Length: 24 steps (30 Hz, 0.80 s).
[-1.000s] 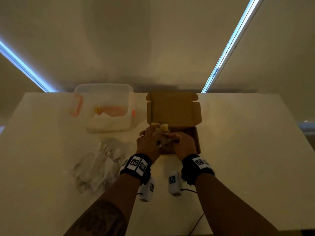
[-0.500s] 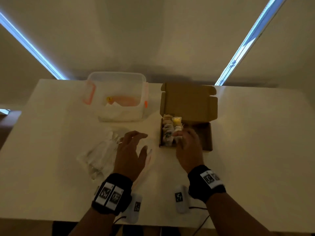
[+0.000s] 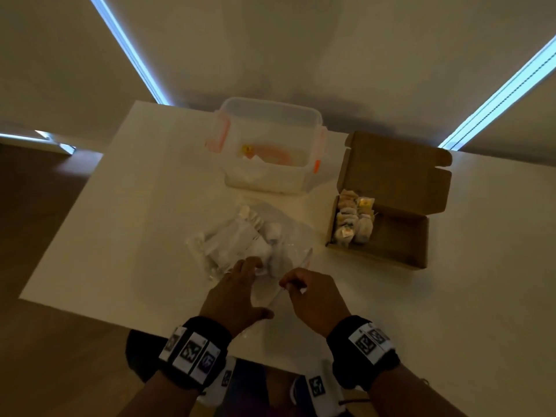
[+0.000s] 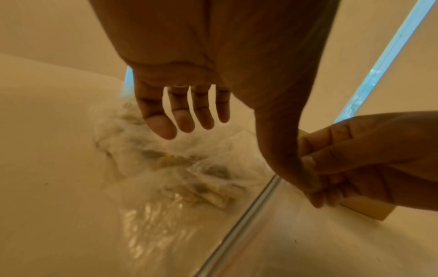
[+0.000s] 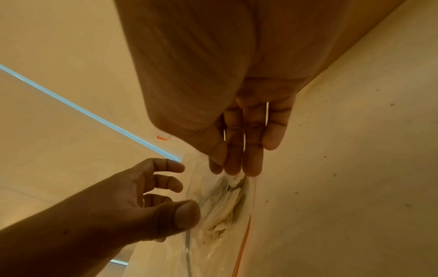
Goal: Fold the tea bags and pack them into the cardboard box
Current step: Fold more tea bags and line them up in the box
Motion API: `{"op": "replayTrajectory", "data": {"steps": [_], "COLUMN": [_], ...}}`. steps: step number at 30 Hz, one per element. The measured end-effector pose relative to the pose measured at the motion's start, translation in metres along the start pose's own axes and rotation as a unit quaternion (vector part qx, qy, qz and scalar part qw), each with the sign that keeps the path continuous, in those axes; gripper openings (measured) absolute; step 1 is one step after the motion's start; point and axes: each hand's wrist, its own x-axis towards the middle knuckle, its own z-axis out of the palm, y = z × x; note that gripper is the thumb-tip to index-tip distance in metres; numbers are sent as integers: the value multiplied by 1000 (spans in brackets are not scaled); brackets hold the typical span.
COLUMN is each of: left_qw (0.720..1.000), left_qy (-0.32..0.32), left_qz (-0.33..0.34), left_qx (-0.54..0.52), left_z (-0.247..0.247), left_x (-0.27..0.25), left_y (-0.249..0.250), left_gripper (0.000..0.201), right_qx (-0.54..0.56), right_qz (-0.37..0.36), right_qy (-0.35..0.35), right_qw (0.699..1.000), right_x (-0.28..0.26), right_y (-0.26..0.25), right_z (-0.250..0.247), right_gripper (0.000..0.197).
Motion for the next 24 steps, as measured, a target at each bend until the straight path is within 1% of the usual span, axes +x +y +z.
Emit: {"op": "replayTrajectory", "data": {"steps": [1, 2, 3, 5, 7, 9, 11, 13, 14, 17, 19, 21, 24], "left_qw": [1000, 999, 997, 987, 976, 969, 969, 973, 976, 984, 983, 981, 973], "left_qy": [5, 34, 74, 147, 196, 222, 220, 198, 186, 164, 163, 163, 179], "left_qz": [11, 20, 24, 19, 32, 64, 93, 113, 110, 74, 78, 95, 128], "left_qx": [8, -1, -22, -69, -92, -82, -70, -32, -7, 12, 29, 42, 69], "left_z": [0, 0, -2, -12, -27, -45, -62, -76, -82, -96, -102, -106, -113], "left_x": [0, 0, 0, -2, -4, -5, -2, 2, 3, 7, 7, 5, -1], "left_y": [1, 2, 3, 3, 3, 5, 5, 5, 5, 7, 8, 10, 13], "left_gripper": [59, 37, 25, 18, 17, 17, 17, 30, 34, 31, 39, 49, 59], "right_qx": [10, 20, 30, 40, 21, -32, -84, -130, -144, -99, -71, -51, -5], "right_qz": [-3, -13, -30, -82, -133, -149, -103, -38, -21, -17, -17, -30, -57], "right_qy": [10, 16, 22, 29, 5, -40, -69, -72, -64, -27, -20, -8, 38], "right_qw": [1000, 1000, 999, 995, 991, 988, 989, 988, 987, 995, 997, 998, 998], "right_x": [-1, -3, -5, -10, -12, -5, 6, 16, 21, 31, 37, 41, 48], "right_y": [-3, -6, -9, -14, -17, -17, -18, -19, -22, -33, -44, -55, -72], "right_z": [1, 2, 3, 2, 3, 8, 11, 10, 8, -1, -3, 0, 4], "right_gripper": [19, 20, 20, 17, 13, 14, 28, 46, 53, 73, 84, 83, 66]}}
